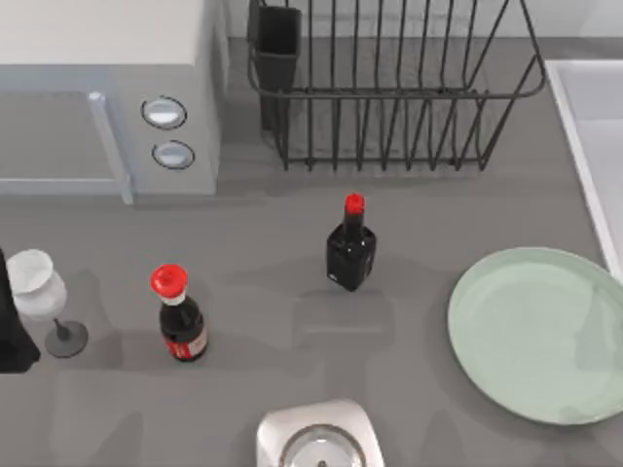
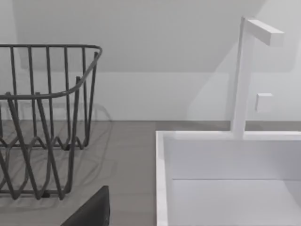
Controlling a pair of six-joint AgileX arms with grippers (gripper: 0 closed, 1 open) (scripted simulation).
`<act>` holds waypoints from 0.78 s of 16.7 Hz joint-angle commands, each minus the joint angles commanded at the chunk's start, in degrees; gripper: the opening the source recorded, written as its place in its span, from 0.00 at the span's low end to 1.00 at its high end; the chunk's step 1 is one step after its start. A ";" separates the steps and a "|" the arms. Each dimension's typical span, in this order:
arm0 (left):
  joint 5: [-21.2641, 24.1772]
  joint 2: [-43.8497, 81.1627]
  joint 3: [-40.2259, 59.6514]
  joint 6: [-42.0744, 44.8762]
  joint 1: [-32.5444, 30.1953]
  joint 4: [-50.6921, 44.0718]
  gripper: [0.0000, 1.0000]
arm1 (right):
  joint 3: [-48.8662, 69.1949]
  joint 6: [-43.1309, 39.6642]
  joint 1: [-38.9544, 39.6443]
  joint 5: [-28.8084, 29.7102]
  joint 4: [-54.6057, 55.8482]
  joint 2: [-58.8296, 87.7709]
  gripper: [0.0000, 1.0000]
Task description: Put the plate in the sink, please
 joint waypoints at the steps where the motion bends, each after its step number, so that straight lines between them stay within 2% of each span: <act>1: 0.00 0.00 0.00 0.00 0.00 0.00 1.00 | 0.00 0.00 0.00 0.00 0.00 0.00 1.00; 7: 0.00 0.00 0.00 0.00 0.00 0.00 1.00 | 3.51 1.49 1.45 0.00 -2.77 3.61 1.00; 13: 0.00 0.00 0.00 0.00 0.00 0.00 1.00 | 22.36 9.30 9.06 0.01 -17.36 26.79 1.00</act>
